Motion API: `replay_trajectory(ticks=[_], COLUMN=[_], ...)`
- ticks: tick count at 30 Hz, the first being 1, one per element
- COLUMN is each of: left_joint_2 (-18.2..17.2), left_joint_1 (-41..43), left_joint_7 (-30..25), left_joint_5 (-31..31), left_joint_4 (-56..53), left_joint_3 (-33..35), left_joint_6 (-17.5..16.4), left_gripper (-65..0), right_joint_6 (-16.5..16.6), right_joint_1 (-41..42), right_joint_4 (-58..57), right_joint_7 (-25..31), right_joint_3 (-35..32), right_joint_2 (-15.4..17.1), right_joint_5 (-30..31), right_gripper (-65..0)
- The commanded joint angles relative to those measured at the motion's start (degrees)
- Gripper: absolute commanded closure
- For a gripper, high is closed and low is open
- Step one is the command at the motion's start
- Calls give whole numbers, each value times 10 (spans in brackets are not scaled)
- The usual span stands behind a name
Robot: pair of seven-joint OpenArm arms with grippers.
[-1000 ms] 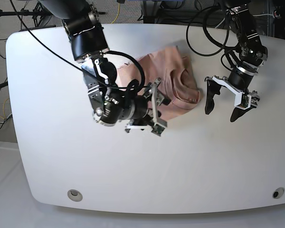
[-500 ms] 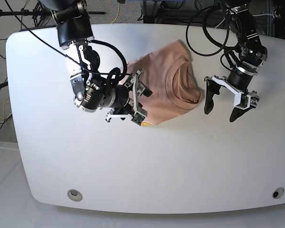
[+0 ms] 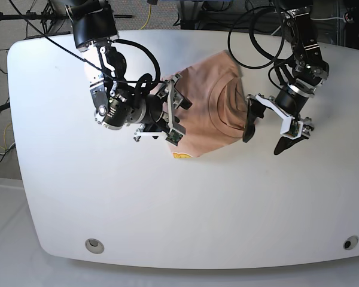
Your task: Fold the T-shirt properly
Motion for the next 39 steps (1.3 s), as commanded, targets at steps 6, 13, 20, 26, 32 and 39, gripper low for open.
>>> replay_trajectory(ticks=[6,13,20,26,32,39], left_joint_2=[20,27,27,26,26,26], left_joint_1=[14,26,37,38,40,42], left_joint_7=[-15,-11,62,129,193,269], left_joint_5=[-13,-13,-14,-24,-59,-109], left_joint_4=[65,98,104,103,101,93], left_joint_3=[60,105,133,135,129,123], left_joint_6=[-3,-2,-3,-3,-2,-1], left_gripper=[-228,0,0,0,0,0], right_joint_6=[1,0,1,6,6,6], right_joint_1=[84,149,189,223,243,267], right_joint_4=[-24,-110,-211,-300,-355,-421], right_joint_7=[31,61,133,178,217,252], right_joint_3=[4,3,0,0,0,-12], right_joint_2=[-3,-4,-4,-4,-10,-29], right_joint_5=[6,6,6,7,7,6], right_gripper=[-202,0,0,0,0,0])
